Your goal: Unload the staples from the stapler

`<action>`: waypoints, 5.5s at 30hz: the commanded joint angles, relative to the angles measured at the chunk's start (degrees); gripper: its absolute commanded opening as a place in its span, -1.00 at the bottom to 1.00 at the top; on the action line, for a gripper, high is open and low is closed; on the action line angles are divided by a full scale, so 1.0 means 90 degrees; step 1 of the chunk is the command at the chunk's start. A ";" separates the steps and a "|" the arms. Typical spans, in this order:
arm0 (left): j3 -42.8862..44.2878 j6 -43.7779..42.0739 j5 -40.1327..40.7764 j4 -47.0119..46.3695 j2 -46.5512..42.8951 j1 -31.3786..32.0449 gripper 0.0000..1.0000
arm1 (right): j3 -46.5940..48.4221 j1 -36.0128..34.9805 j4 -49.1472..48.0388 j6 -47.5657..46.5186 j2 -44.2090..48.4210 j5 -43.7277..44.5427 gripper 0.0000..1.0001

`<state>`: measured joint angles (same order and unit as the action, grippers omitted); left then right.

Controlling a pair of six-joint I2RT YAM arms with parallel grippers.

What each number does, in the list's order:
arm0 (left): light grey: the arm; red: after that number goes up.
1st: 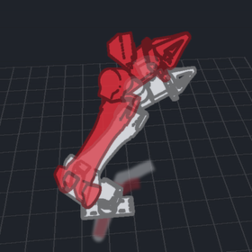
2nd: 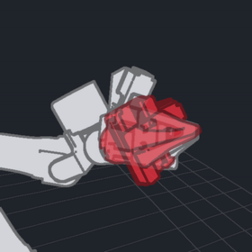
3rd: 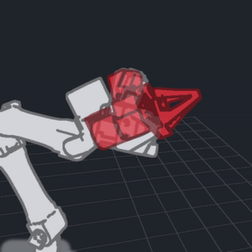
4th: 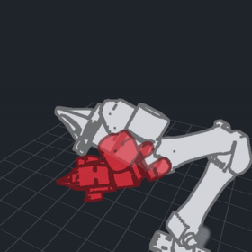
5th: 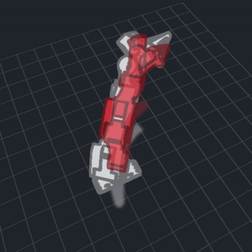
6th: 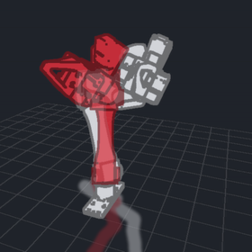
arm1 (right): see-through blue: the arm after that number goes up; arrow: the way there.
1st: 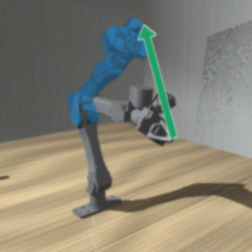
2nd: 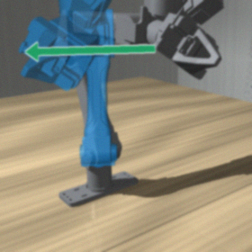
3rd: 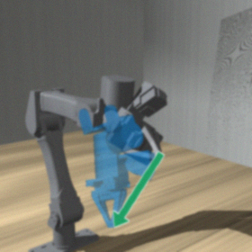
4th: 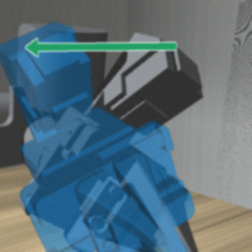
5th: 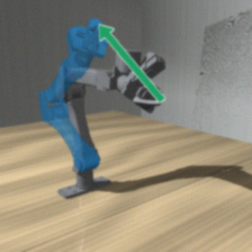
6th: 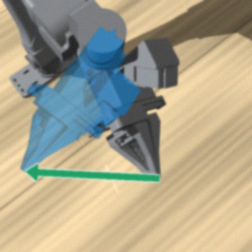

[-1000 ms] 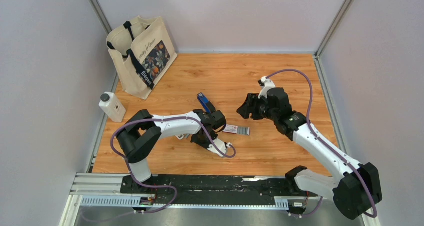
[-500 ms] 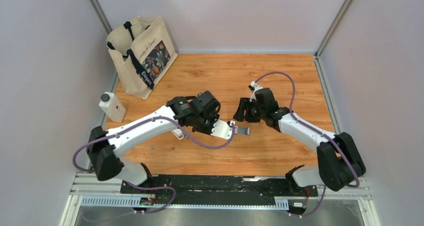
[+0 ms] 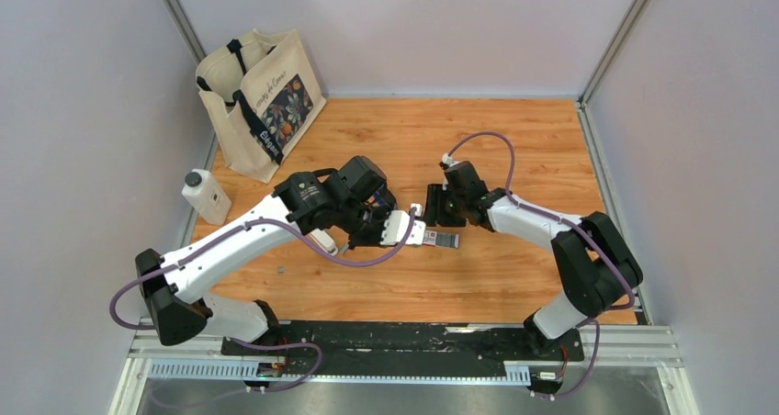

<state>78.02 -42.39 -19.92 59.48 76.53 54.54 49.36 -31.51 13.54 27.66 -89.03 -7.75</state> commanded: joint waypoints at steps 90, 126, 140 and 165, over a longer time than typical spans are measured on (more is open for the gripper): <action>-0.1843 1.0209 -0.5345 -0.9325 -0.0291 -0.2633 -0.67 | 0.0374 -0.0757 -0.1974 0.1038 0.3926 -0.2811 -0.48; -0.0514 0.3217 -0.2044 -0.1444 -0.0896 -0.3101 0.48 | 0.0863 -0.1889 0.3007 0.0090 0.1085 0.2784 -0.89; -0.0807 0.3128 -0.2015 -0.1248 -0.0945 -0.3101 0.45 | 0.1214 -0.1919 0.2753 0.0169 -0.0097 0.3136 -0.83; -0.0798 0.3187 -0.2191 -0.1287 -0.0994 -0.3101 0.43 | 0.1234 -0.1743 0.2675 -0.0046 -0.0615 0.2716 -0.75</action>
<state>70.87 -12.56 -38.33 48.40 69.43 26.89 59.42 -47.90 39.57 27.97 -94.65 17.23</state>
